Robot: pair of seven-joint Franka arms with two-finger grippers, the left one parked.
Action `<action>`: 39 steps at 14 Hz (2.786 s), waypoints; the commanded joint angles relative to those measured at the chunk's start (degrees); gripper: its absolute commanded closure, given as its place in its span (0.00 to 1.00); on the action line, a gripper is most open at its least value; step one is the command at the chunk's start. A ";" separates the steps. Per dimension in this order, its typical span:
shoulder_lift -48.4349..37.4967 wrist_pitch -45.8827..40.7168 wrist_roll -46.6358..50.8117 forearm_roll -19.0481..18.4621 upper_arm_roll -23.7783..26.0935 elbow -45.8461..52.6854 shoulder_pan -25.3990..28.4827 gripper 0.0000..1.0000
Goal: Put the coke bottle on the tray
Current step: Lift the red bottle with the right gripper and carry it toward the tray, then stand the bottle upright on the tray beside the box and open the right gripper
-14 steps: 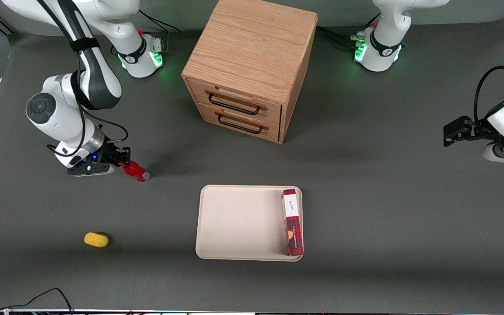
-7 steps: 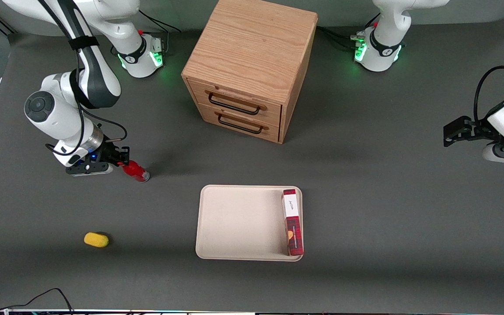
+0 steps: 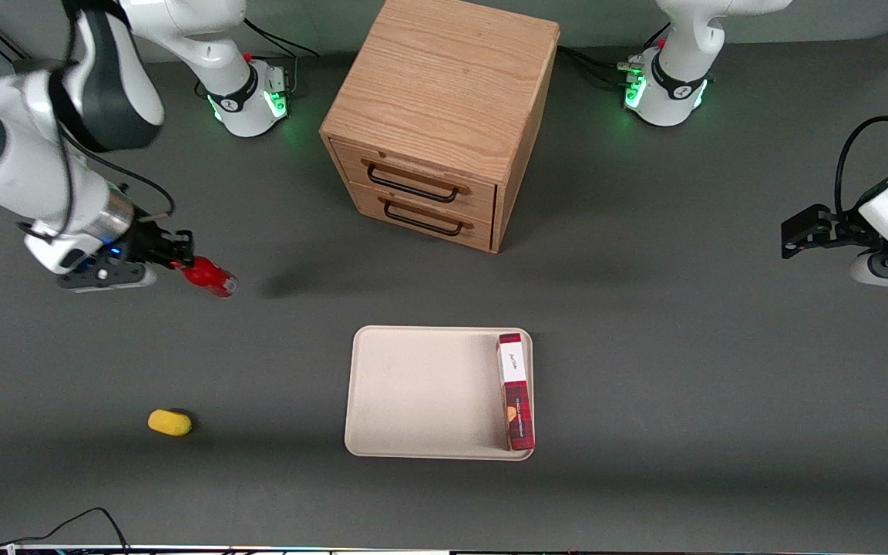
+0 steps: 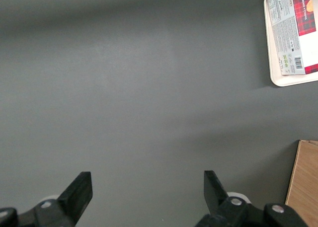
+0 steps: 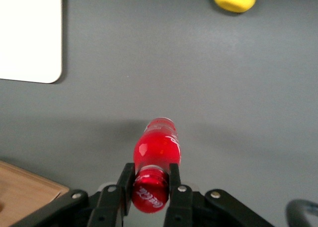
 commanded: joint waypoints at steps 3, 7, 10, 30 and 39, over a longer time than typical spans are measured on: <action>2.64 -21.24 0.82 -0.48 -0.23 25.26 -0.94 1.00; 7.74 -27.70 0.99 -0.66 -0.23 37.61 -0.86 1.00; 15.54 -27.88 2.91 -1.54 0.03 46.20 0.28 1.00; 50.10 9.81 18.22 -3.38 -1.72 56.43 19.88 1.00; 55.12 14.04 19.01 -3.21 -1.37 56.17 20.59 1.00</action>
